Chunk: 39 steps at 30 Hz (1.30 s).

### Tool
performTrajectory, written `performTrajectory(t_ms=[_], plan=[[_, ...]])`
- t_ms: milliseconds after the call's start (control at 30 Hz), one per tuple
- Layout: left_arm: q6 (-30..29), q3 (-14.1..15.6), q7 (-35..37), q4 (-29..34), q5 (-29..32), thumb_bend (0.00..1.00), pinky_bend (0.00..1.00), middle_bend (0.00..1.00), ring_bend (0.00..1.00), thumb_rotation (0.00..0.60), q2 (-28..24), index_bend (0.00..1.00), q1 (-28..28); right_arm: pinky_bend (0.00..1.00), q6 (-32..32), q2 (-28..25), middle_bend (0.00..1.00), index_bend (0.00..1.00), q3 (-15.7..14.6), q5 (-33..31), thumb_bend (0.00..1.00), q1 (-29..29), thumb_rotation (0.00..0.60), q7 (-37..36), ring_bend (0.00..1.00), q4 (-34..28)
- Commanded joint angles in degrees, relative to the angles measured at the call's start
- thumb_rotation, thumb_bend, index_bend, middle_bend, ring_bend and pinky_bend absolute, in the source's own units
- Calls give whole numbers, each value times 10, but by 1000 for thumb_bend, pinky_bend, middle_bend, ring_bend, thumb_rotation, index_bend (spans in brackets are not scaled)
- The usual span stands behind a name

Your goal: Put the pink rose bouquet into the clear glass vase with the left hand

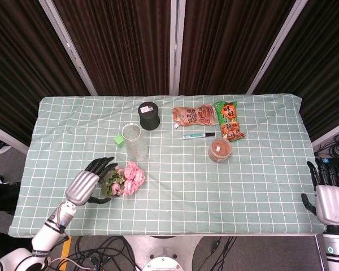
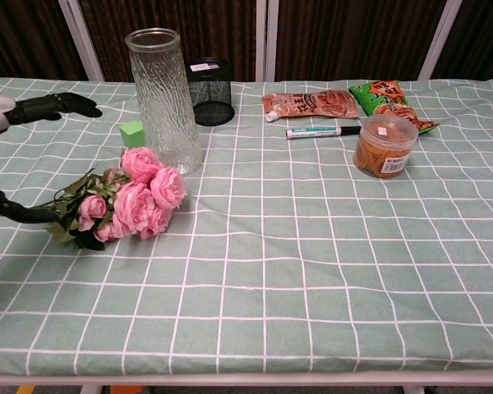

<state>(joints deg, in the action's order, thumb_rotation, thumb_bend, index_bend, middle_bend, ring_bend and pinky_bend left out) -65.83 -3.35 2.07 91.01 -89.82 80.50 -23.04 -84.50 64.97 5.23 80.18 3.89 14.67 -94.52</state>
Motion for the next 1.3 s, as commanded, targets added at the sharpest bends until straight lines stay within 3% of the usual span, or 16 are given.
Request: performTrajectory(t_ms=[33,367,1300], plan=[[33,-12,22,-6,32,90,86,0,0,600,19,91,-20,0,5,-3,0,0,-3,3,222,1,600,-13,0,2],[95,-31,23,-32,82,88,85,0,0,600,51,86,-67,0,3,-3,0,0,-2,5,224,1,600,-21,0,11],[154,-11,-2,-65,110,89,108,0,0,600,86,86,-120,0,2,0,0,0,-2,0,245,-3,600,-37,0,25]])
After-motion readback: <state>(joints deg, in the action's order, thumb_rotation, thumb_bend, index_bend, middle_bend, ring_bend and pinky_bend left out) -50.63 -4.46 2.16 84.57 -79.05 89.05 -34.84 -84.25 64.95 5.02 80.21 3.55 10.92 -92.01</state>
